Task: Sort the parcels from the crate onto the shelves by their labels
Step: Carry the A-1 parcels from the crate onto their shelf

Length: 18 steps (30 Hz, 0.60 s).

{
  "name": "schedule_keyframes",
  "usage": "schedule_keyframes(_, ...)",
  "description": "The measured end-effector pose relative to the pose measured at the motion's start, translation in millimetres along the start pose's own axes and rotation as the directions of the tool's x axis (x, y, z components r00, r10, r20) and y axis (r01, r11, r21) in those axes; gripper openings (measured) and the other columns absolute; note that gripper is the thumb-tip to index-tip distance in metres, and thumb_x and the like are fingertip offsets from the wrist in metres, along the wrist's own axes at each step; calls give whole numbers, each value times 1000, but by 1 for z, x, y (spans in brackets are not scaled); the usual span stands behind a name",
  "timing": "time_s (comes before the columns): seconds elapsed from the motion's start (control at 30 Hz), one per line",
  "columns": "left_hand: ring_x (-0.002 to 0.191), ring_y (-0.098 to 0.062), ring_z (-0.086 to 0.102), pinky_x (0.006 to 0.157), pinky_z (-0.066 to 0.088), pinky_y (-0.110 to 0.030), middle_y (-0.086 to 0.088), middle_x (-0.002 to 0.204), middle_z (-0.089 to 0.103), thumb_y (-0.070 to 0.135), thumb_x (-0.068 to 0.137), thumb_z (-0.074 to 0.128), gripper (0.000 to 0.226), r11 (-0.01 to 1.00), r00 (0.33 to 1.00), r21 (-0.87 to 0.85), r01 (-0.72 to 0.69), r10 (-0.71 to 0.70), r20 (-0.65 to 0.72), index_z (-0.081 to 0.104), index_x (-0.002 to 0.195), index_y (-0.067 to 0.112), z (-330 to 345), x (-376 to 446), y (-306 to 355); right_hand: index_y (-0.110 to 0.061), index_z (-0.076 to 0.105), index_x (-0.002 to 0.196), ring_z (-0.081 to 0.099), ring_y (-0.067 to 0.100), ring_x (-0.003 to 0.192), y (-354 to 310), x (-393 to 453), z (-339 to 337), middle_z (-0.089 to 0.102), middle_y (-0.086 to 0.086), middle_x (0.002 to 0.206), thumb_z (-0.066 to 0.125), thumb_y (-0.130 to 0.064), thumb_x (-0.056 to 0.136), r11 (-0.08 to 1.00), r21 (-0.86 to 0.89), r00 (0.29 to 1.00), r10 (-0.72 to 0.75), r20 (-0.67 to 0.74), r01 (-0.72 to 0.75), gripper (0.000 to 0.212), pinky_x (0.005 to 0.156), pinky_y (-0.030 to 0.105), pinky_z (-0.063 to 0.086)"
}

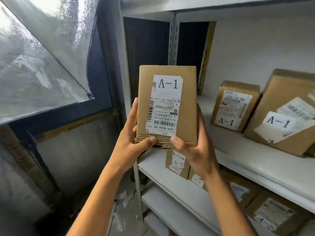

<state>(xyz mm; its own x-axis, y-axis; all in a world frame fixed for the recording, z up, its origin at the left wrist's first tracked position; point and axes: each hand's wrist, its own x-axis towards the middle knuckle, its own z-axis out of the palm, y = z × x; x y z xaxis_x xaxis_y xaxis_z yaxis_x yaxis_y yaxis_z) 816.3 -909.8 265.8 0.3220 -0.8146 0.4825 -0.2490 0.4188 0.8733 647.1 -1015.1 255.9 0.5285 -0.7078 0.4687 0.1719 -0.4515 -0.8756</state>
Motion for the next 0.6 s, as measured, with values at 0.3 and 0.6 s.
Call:
schedule_keyframes(0.3, 137, -10, 46, 100, 50, -25, 12, 156, 37, 9, 87, 69, 103, 1000, 977, 30, -9, 3, 211, 1, 157, 40, 9, 117, -58, -35, 10, 159, 52, 5, 132, 48, 80, -38, 53, -11, 146, 74, -37, 83, 991, -74, 992, 103, -78, -108, 99, 106, 25, 46)
schedule_keyframes(0.6, 145, -3, 31, 114, 35, -24, 21, 159, 27, 5, 85, 75, 110, 987, 935, 143, -77, 22, 354, 0, 156, 43, 7, 178, -96, -41, 4, 156, 37, 8, 141, 63, 101, -30, 33, -7, 160, 77, -33, 85, 848, -464, 922, 71, -382, -257, 102, 111, 17, 32)
